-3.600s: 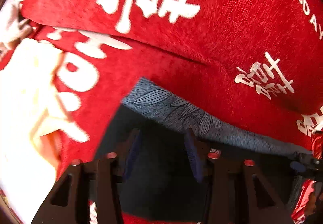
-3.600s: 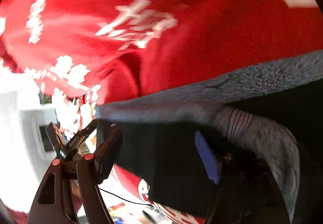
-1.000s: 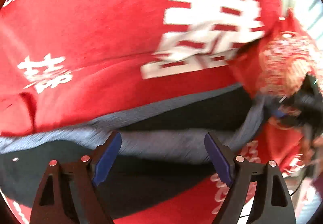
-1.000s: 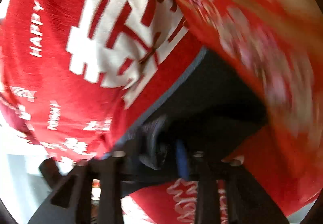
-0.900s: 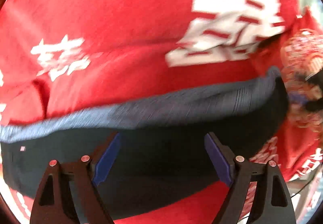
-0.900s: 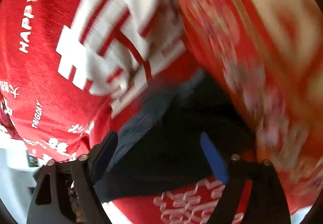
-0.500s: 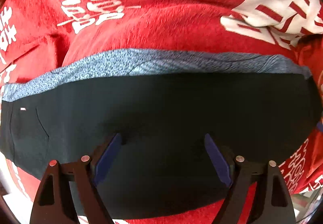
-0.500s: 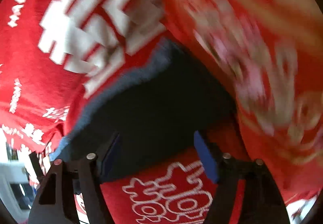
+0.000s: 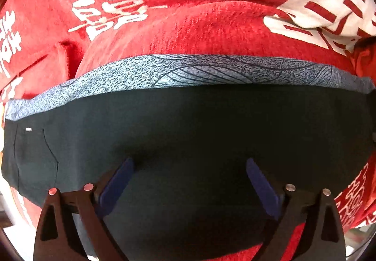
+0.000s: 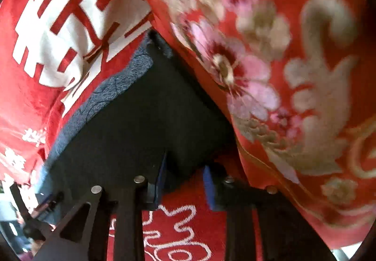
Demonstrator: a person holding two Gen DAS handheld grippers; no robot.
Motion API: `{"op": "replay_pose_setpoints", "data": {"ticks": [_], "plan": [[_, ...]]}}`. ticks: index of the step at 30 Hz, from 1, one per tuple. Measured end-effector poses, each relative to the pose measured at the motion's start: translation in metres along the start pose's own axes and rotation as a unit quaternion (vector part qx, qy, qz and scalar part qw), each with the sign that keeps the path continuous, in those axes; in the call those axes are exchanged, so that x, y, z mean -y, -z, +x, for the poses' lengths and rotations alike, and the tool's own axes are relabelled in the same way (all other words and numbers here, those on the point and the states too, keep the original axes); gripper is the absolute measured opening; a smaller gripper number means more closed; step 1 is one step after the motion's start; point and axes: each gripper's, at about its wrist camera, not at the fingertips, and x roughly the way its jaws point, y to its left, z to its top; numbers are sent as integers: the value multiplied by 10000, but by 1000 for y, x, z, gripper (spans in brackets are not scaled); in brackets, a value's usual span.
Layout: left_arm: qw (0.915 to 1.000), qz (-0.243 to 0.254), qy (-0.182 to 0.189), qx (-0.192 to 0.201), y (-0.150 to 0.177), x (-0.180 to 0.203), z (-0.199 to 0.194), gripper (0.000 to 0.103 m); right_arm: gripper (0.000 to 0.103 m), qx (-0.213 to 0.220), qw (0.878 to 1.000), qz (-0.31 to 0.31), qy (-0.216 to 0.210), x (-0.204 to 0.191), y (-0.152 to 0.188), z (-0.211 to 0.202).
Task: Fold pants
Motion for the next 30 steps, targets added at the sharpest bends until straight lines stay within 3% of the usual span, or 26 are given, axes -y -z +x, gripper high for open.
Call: {"op": "replay_pose_setpoints", "data": {"ticks": [3,6,10,13,15,16,19,22,24,30], "plan": [[9998,70,38,170,-6,1,-16,97,38,221,9993,-108,-293,-9,5,-29],[9991,205,25,373,-21,14,-22,97,39,573,9917,-1125,-251,-44,2,-49],[9995,60,-95,295,-45,27,2,97,41,450,9856,-1615,-199,-75,-33,-8],[9994,-132,-166,277,-51,29,16,102,40,184,9853,-1684,199,-78,-55,33],[9993,-154,-108,335,-51,26,16,102,40,410,9841,-1710,253,-75,-70,35],[9992,-127,-104,353,-49,25,15,102,38,478,9819,-1765,484,-76,-75,34],[9995,-157,-168,211,-44,22,12,102,39,364,9819,-1694,763,-84,-85,34],[9994,-104,-315,126,-39,23,5,102,52,421,9732,-2007,1040,-103,-75,23],[9995,-53,-296,106,-33,24,-2,102,61,483,9713,-2142,920,-111,-66,11],[9997,44,-226,86,-13,26,-21,102,64,228,9720,-2203,791,-123,-35,0]]}}
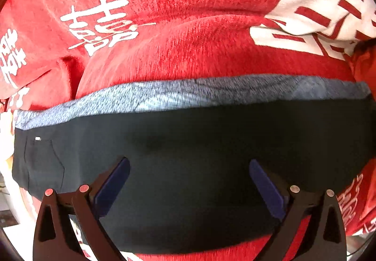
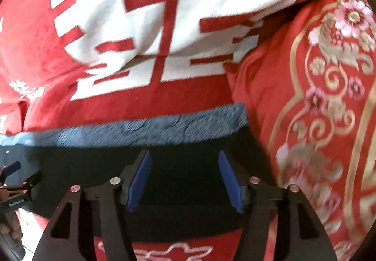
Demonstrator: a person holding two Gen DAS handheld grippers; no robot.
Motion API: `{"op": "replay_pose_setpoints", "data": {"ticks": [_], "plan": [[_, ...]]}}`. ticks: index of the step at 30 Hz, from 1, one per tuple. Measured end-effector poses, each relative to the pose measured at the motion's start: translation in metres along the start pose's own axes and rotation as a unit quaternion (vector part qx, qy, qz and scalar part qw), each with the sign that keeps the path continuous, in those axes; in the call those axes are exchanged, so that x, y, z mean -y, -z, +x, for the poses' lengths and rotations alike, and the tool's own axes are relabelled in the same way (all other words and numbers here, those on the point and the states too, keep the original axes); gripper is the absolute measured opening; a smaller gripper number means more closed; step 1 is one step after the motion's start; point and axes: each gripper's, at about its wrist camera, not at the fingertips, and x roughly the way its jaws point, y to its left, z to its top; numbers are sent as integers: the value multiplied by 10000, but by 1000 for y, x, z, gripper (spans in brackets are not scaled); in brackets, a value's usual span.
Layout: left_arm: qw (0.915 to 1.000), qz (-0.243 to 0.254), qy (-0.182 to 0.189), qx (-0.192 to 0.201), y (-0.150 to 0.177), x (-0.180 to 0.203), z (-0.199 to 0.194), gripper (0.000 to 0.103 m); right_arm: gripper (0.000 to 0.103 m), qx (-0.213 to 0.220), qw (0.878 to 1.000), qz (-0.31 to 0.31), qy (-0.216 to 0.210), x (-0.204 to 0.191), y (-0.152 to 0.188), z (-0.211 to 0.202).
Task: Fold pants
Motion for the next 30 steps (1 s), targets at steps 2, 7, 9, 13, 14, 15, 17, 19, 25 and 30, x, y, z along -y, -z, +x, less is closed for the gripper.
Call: {"op": "replay_pose_setpoints", "data": {"ticks": [2,7,9,13,14,15,17,19,25,30], "plan": [[10000,-24,10,-10,6,-2,-5,102,64,-96,9999,-53,-77,-7,8,-2],[9997,-177,140,57,25,-13,-22,102,65,-335,9985,-95,-433,-36,35,-7],[9995,-259,163,59,32,-23,-26,102,66,-400,9978,-222,-474,-53,43,-9],[9991,-346,238,82,43,-46,-27,102,68,-523,9965,-537,-379,-95,58,-8],[9990,-353,255,97,46,-54,-26,102,68,-535,9961,-596,-360,-105,62,-9],[9990,-357,266,107,48,-62,-24,102,68,-549,9958,-649,-348,-113,65,-9],[9988,-360,310,121,57,-77,-26,102,68,-579,9951,-732,-318,-130,69,-10],[9987,-360,336,101,63,-89,-26,102,68,-582,9949,-790,-242,-150,76,-13],[9986,-325,385,158,72,-140,-31,102,68,-590,9953,-736,-221,-198,93,-22],[9986,-402,227,247,76,-195,-29,102,68,-536,9919,-465,-1052,-230,107,-28]]}}
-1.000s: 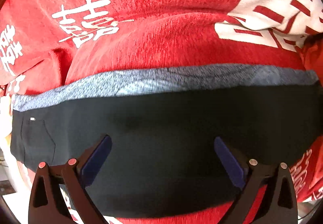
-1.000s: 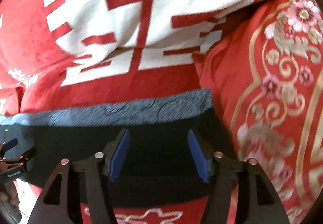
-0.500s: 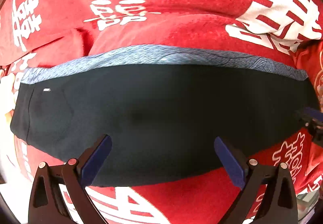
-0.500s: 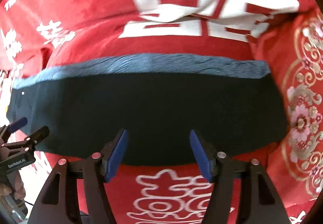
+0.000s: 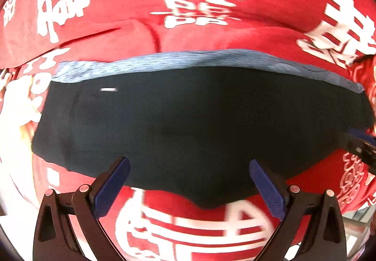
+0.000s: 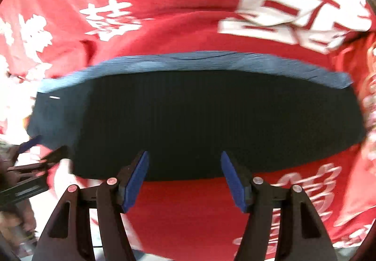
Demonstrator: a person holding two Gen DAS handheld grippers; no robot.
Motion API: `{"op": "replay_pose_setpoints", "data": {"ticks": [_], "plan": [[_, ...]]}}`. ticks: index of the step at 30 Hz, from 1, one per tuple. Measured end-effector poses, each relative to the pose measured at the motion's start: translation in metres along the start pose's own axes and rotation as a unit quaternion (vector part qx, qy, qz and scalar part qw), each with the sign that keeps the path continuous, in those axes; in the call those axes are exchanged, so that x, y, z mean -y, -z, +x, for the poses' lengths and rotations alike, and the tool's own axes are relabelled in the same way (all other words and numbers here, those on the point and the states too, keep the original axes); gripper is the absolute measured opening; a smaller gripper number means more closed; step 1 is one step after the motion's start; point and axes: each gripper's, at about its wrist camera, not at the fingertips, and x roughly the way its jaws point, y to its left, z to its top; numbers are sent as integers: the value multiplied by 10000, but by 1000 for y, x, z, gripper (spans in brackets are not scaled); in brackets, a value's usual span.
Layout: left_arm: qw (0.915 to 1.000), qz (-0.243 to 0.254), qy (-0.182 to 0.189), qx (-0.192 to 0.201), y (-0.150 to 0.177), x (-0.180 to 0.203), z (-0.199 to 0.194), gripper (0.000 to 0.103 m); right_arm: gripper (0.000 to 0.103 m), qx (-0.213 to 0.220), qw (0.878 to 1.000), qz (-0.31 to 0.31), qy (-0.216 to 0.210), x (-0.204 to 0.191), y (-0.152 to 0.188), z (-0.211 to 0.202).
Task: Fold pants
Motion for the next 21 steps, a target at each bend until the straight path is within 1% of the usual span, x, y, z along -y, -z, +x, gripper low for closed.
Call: {"op": "replay_pose_setpoints", "data": {"ticks": [1,2,3,5,6,7,9,11,12,13,16,17,21], "plan": [[10000,-14,-48,27,0,-8,1,102,68,28,9992,112,-388,-4,3,1],[9998,-38,-160,91,-2,-25,2,102,68,27,9951,295,-946,-8,9,4],[9997,-54,-217,126,-3,-34,3,102,68,-17,9899,429,-1348,-11,14,8],[9988,-129,-423,208,-7,-65,10,102,68,-198,9747,740,-2098,-18,28,22],[9983,-181,-505,221,-8,-79,13,102,68,-314,9651,929,-2428,-24,38,32],[9976,-267,-607,219,-10,-99,21,102,68,-399,9578,1049,-2648,-29,46,40],[9962,-403,-743,201,-11,-125,33,102,68,-480,9491,1169,-2884,-42,59,56],[9950,-545,-834,73,-8,-153,54,102,67,-510,9431,1259,-3034,-52,65,70],[9950,-549,-838,48,-5,-159,60,102,66,-528,9387,1344,-3130,-57,67,79],[9960,-458,-757,90,-3,-164,66,103,65,-545,9356,1405,-3192,-62,68,87],[9971,-264,-654,293,2,-166,68,103,61,-439,9372,1407,-3161,-69,68,99],[9973,-267,-628,287,1,-167,68,103,59,-393,9358,1438,-3195,-69,67,99],[9977,-236,-553,310,1,-168,68,103,59,-271,9320,1590,-3245,-65,66,97]]}}
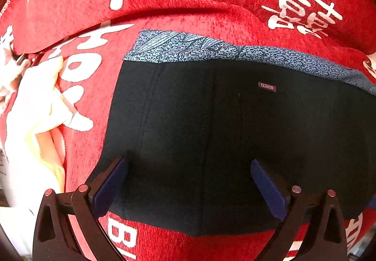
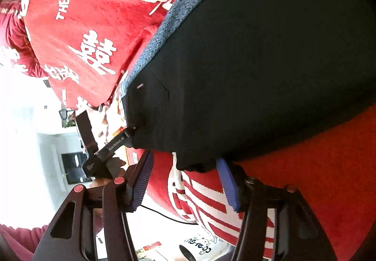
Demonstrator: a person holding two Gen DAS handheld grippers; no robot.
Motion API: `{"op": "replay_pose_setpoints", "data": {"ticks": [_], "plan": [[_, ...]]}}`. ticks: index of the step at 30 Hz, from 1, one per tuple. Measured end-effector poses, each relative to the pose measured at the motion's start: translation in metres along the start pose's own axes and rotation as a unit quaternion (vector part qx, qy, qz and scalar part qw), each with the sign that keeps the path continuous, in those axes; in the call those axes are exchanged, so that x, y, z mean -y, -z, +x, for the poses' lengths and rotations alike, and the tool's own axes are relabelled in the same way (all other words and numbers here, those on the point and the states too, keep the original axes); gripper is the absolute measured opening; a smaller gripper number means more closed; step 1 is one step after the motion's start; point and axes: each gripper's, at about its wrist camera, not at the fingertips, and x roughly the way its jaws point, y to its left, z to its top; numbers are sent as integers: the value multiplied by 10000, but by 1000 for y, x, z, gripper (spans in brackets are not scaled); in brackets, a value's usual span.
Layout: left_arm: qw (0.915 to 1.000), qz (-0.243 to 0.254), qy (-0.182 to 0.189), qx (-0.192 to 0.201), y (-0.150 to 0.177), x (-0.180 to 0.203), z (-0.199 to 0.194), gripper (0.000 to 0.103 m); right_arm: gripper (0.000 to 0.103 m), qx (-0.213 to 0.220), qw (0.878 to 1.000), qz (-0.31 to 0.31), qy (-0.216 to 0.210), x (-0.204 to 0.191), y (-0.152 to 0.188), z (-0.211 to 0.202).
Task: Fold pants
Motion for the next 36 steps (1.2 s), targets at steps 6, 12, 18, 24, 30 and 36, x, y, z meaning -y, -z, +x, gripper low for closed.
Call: {"op": "replay_pose_setpoints", "data": {"ticks": [6,12,18,24,30,36], "plan": [[10000,53,53,51,-2,0,1,103,47,192,9989,394,-182,7,-10,3],[9999,93,126,67,0,-2,0,103,10,406,9990,-147,119,-17,-13,-16],[9999,154,-12,24,1,2,-2,103,7,182,9980,128,599,15,7,-5],[9990,379,230,105,2,39,-44,103,11,209,9909,-509,1231,-9,-3,-48],[9925,900,827,-56,4,135,-33,103,39,768,9662,-1110,2196,-8,-59,-69],[9918,718,918,-525,20,138,-17,103,37,535,9704,-951,2156,17,-48,-77]]}}
